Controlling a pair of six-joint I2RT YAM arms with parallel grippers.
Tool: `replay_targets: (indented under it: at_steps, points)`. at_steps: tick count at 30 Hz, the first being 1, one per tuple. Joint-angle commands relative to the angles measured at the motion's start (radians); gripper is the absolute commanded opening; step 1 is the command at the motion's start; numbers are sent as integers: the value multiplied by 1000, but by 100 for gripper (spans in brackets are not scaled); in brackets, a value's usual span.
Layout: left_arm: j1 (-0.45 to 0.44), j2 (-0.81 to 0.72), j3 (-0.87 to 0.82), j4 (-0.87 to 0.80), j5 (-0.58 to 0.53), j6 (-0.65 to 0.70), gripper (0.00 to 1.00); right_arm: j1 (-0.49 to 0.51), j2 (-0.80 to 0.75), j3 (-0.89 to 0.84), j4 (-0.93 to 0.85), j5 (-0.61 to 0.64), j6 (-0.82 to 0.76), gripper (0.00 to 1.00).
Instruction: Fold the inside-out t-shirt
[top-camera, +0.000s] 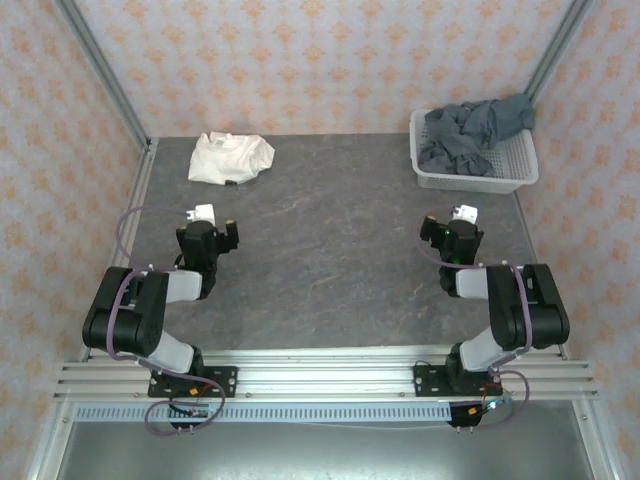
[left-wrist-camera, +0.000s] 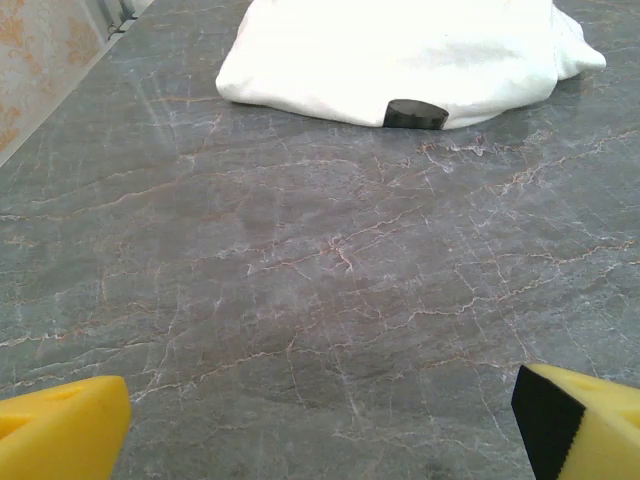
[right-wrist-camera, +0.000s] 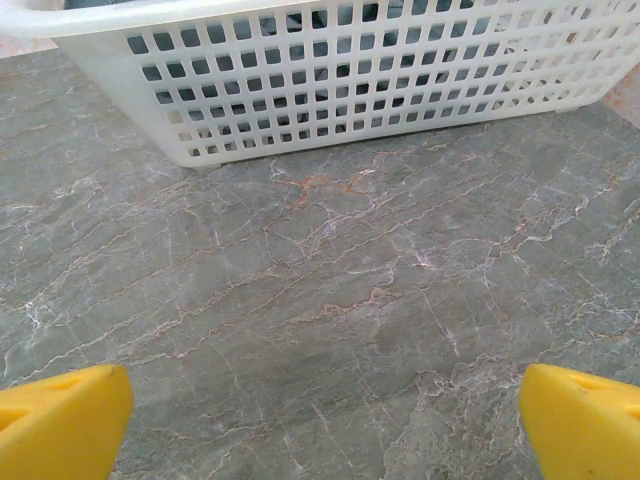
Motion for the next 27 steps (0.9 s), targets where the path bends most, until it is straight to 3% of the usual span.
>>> replay_targets:
  at_steps: [1, 21, 23, 25, 27]
  points:
    - [-3, -13, 20, 24, -2, 23, 100, 5, -1, 11, 19, -9, -12, 99]
    - [-2, -13, 20, 23, 1, 21, 100, 4, -11, 9, 17, -1, -6, 99]
    - [-2, -15, 17, 27, 1, 23, 100, 6, -88, 15, -48, 45, 10, 99]
    - [-11, -62, 9, 12, -15, 28, 100, 11, -239, 31, -224, 149, 79, 99]
    - [-31, -173, 43, -156, -93, 4, 100, 11, -414, 57, -429, 230, 240, 99]
